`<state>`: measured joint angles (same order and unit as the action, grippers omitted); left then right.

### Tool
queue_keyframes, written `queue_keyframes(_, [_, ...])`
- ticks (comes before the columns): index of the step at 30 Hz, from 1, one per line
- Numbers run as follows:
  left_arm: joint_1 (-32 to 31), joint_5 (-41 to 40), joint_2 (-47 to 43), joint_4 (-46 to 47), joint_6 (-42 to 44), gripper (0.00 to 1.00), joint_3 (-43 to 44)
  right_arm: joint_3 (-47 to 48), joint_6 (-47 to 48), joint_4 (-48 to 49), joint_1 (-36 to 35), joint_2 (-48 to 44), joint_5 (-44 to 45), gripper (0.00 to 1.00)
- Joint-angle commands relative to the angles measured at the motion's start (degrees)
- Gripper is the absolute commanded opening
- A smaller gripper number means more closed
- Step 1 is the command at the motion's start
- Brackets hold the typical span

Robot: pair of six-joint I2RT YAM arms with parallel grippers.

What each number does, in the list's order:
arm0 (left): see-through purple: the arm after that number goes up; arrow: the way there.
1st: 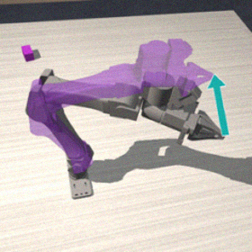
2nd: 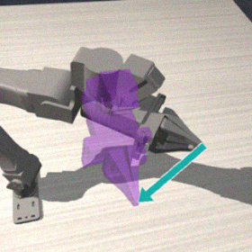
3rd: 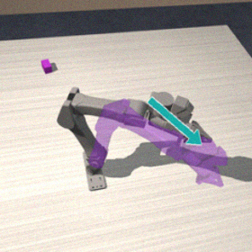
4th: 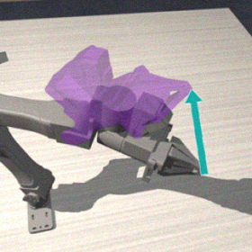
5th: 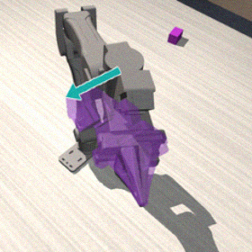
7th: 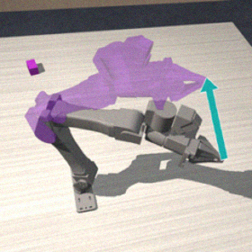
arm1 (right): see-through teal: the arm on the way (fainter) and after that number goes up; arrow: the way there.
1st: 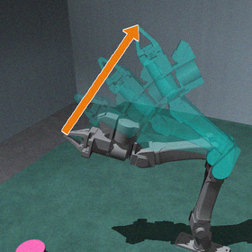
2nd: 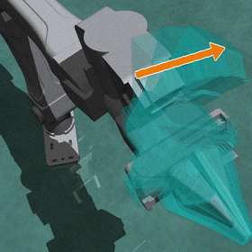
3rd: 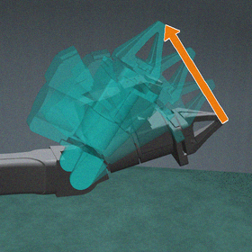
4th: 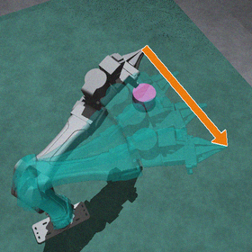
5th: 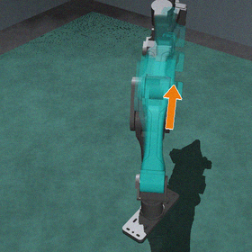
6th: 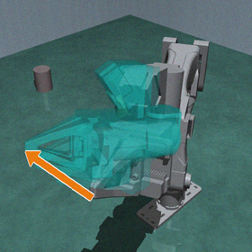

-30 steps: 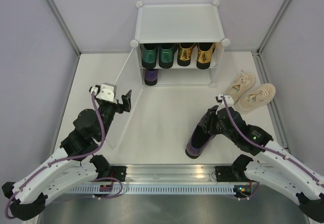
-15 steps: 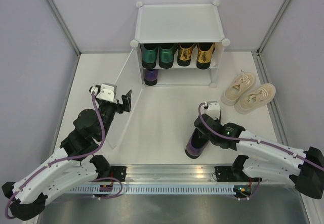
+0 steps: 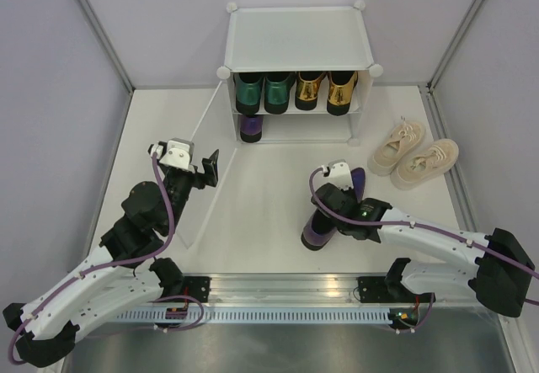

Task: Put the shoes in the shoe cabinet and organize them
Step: Pick up the shoe from the center of the board.

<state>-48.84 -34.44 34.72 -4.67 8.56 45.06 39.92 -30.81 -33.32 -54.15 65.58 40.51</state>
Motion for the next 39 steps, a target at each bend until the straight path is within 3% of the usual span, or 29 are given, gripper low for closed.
queue_keyframes(1, [0.06,-0.63,-0.18,0.01,-0.82,0.87,1.61,2.35,14.0,15.73,-0.34,-1.33,-2.18,0.01])
queue_keyframes(13, [0.06,-1.07,-0.27,0.1,-0.47,0.87,1.52,7.19,43.97,30.68,-0.25,7.45,-16.32,0.01])
queue_keyframes(19, [0.06,-1.16,-0.09,0.45,-0.47,0.87,1.35,6.92,49.52,35.52,-0.17,10.27,-23.63,0.01])
queue_keyframes(20, [0.06,-1.07,0.0,0.53,-0.56,0.87,1.35,7.1,50.14,35.52,-0.17,11.05,-23.29,0.06])
queue_keyframes(22, [0.06,-0.72,-0.09,0.45,-0.65,0.87,1.35,8.84,49.27,34.91,-0.17,11.93,-20.66,0.18])
queue_keyframes(23, [0.06,-0.72,-0.18,0.53,-0.73,0.87,1.35,9.81,47.96,33.77,-0.25,12.89,-19.17,0.43])
queue_keyframes(24, [0.06,-0.63,-0.09,0.45,-0.73,0.87,1.35,10.69,47.16,31.41,-0.17,13.17,-18.37,0.54])
queue_keyframes(28, [0.06,-0.72,0.0,0.45,-0.65,0.87,1.35,12.55,42.68,29.63,-0.25,13.17,-16.52,0.82])
queue_keyframes(32, [0.06,-0.9,0.0,0.53,-0.47,0.87,1.17,13.69,33.9,25.52,-0.17,10.8,-11.61,0.84])
queue_keyframes(39, [0.06,-0.81,0.17,0.54,-0.47,0.87,1.17,10.36,13.6,16.9,-0.25,0.26,-13.79,0.78])
